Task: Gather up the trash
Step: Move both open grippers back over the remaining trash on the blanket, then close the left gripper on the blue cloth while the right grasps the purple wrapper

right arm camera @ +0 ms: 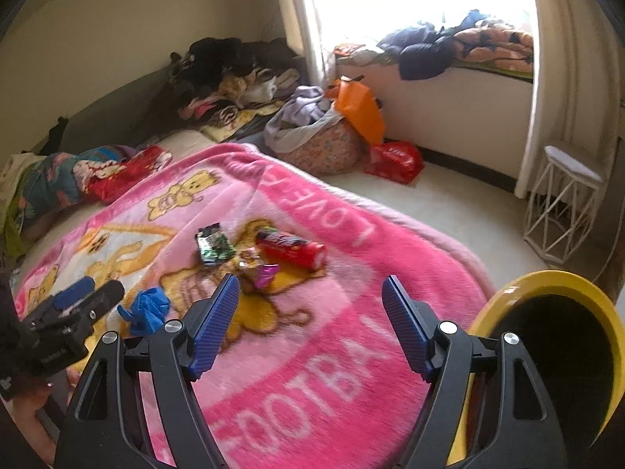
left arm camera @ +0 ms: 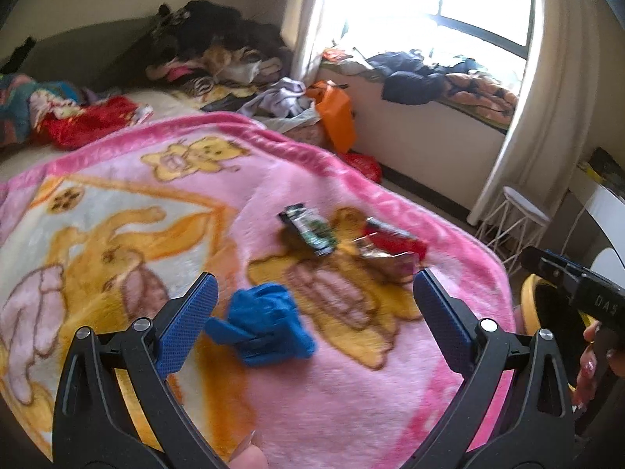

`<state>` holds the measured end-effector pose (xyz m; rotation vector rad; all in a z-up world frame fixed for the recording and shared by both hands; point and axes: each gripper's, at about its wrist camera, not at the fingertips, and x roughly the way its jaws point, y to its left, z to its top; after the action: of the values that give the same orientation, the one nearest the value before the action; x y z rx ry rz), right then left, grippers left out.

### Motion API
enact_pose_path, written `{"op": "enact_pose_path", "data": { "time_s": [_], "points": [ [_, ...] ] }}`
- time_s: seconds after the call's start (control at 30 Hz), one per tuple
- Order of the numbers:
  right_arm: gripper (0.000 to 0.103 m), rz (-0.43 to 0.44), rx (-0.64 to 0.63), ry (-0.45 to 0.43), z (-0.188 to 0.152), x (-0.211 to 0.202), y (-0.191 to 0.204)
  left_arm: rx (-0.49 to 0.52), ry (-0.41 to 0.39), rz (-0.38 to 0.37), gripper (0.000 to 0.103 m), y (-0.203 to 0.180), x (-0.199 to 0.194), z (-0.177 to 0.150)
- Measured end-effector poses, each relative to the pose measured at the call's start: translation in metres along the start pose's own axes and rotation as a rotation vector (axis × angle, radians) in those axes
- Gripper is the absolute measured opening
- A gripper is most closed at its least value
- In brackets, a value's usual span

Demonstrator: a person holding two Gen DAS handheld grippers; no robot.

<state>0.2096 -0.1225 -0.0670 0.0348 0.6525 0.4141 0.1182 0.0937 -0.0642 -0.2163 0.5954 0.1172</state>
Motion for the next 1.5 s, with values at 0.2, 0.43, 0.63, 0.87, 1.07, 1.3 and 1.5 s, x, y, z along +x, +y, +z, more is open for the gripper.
{"op": "enact_pose_path", "data": {
  "time_s": [0.2, 0.43, 0.63, 0.87, 1.07, 1.3, 1.5],
  "points": [
    [0.073, 0.024, -0.017, 0.049, 0.004, 0.034, 0.02, -0.033, 0.039, 0.022, 0.092, 0.023, 0.012, -0.007],
    [0.073, 0.036, -0.002, 0.108, 0.003, 0.078, 0.028, -0.086, 0.096, 0.013, 0.092, 0.042, 0.033, -0.014],
    [0.066, 0.043, 0.063, 0.177, -0.001, 0.114, 0.024, -0.111, 0.136, 0.0, 0.087, 0.046, 0.046, -0.021],
    [0.029, 0.082, 0.119, 0.214, -0.004, 0.13, 0.018, -0.122, 0.155, -0.003, 0.061, 0.041, 0.054, -0.025],
    [0.014, 0.112, 0.131, 0.197, -0.007, 0.118, 0.017, -0.108, 0.167, -0.01, 0.025, 0.036, 0.054, -0.026],
    [0.014, 0.095, 0.116, 0.158, -0.015, 0.09, 0.015, -0.09, 0.158, -0.031, 0.017, 0.029, 0.045, -0.025],
    [0.014, 0.098, 0.147, 0.134, -0.021, 0.068, 0.004, -0.077, 0.141, -0.056, 0.016, 0.018, 0.034, -0.021]
  ]
}}
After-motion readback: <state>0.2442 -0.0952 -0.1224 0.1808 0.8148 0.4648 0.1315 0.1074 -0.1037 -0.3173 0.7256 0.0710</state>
